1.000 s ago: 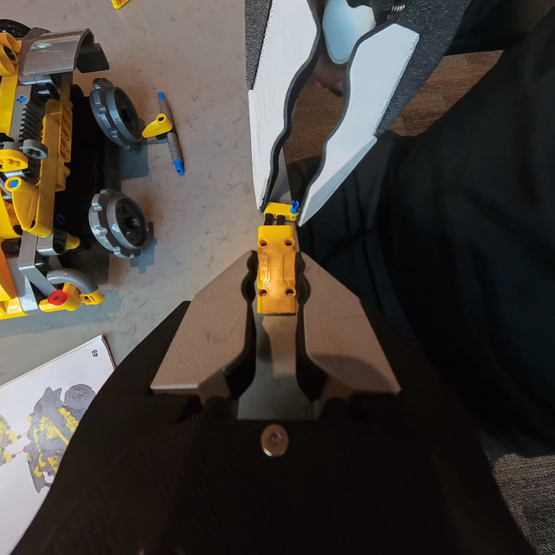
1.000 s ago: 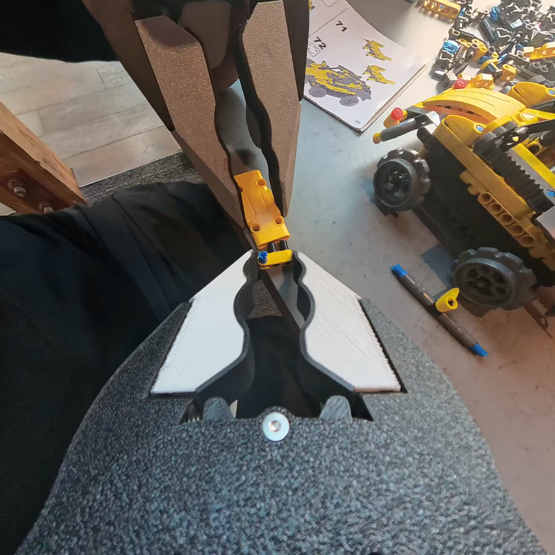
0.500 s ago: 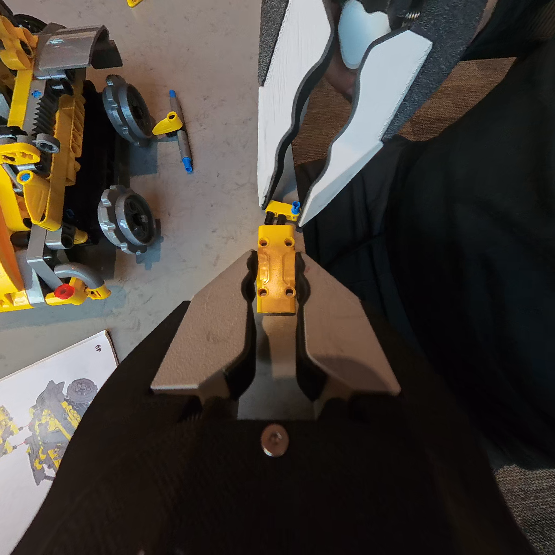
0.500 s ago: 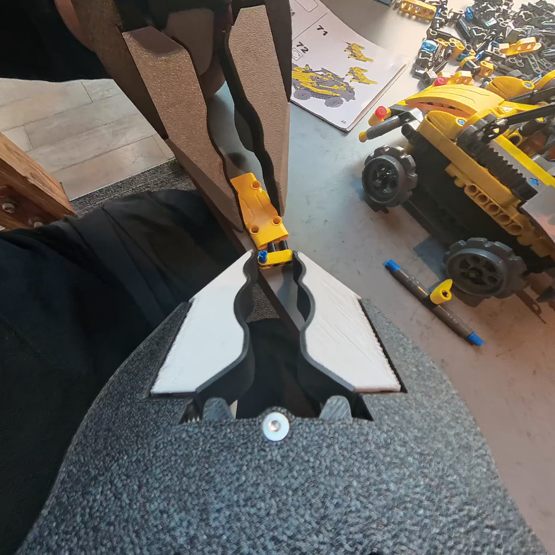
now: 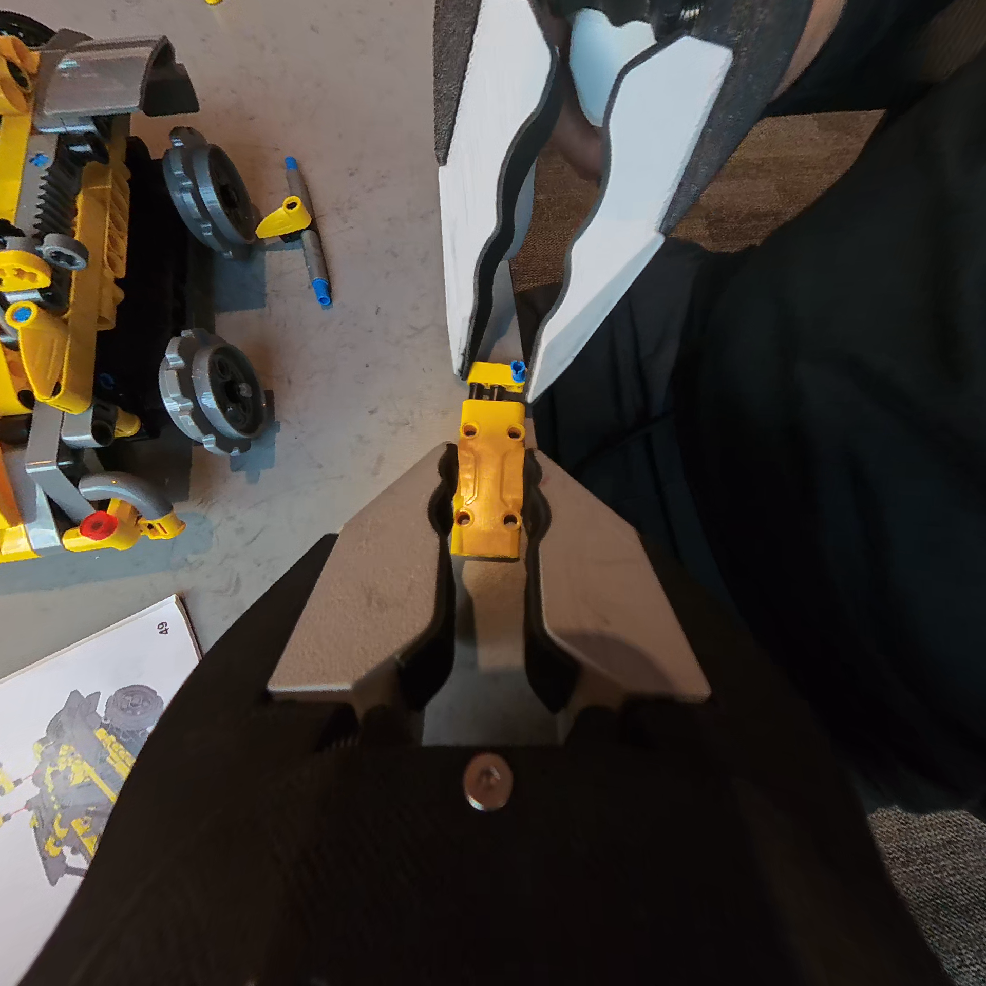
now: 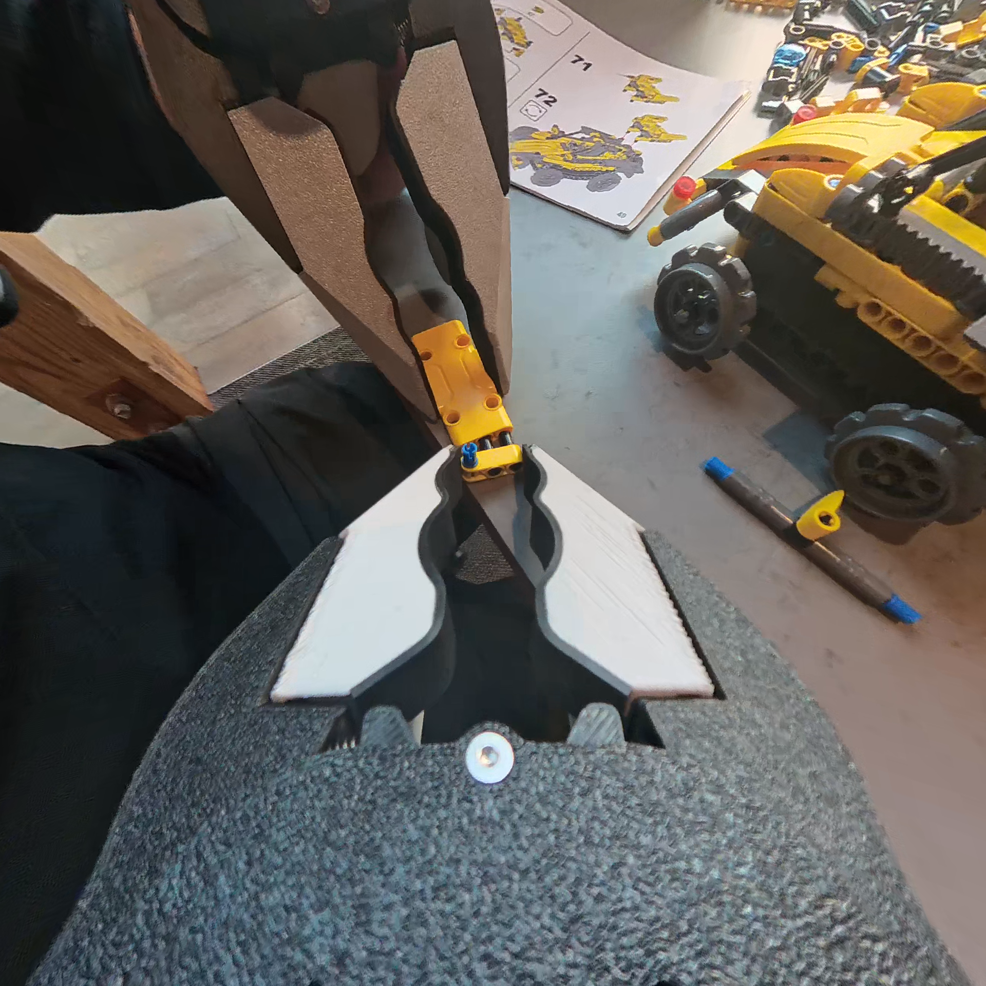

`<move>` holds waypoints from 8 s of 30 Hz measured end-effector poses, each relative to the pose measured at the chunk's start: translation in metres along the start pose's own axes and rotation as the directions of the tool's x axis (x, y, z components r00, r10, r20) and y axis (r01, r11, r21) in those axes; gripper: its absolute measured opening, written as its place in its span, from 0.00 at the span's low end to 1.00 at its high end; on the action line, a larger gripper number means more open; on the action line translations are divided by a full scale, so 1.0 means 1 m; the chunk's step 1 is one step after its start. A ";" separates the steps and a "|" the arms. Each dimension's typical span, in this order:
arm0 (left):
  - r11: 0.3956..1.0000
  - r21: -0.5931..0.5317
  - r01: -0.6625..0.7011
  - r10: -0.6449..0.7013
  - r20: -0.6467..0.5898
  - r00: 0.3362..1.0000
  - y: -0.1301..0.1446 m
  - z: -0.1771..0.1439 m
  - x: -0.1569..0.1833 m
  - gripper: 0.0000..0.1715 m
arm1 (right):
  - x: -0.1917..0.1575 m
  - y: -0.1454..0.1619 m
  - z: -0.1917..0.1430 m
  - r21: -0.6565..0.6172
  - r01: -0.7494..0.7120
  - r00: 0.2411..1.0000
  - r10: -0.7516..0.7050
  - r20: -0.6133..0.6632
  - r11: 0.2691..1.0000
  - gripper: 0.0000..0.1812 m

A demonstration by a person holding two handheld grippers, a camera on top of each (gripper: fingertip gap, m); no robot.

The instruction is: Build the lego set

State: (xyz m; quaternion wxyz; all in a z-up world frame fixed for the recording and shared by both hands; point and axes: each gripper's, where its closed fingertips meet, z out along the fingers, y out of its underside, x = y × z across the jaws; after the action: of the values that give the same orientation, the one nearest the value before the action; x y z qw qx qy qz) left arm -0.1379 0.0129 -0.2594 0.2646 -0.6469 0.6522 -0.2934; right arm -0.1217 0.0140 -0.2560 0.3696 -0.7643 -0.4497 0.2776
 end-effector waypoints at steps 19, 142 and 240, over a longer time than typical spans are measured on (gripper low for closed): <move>0.997 -0.004 -0.077 0.076 -0.106 0.991 0.000 0.000 0.001 0.13 | -0.004 0.003 0.002 -0.067 0.209 0.976 -0.203 0.080 0.976 0.14; 0.973 0.070 0.221 -0.230 0.395 0.889 0.026 -0.039 0.000 0.13 | 0.026 -0.044 0.027 -0.096 0.370 0.918 -0.347 0.192 0.924 0.13; 0.980 0.021 0.199 -0.199 0.194 0.961 0.028 -0.031 -0.011 0.12 | -0.002 -0.018 0.032 -0.201 0.388 0.875 -0.290 0.389 0.900 0.14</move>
State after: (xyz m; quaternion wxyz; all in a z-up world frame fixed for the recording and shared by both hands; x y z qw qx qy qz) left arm -0.1795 0.0246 -0.2588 0.2968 -0.7346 0.5546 -0.2544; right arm -0.1551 0.0280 -0.2596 0.2181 -0.6546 -0.6698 0.2744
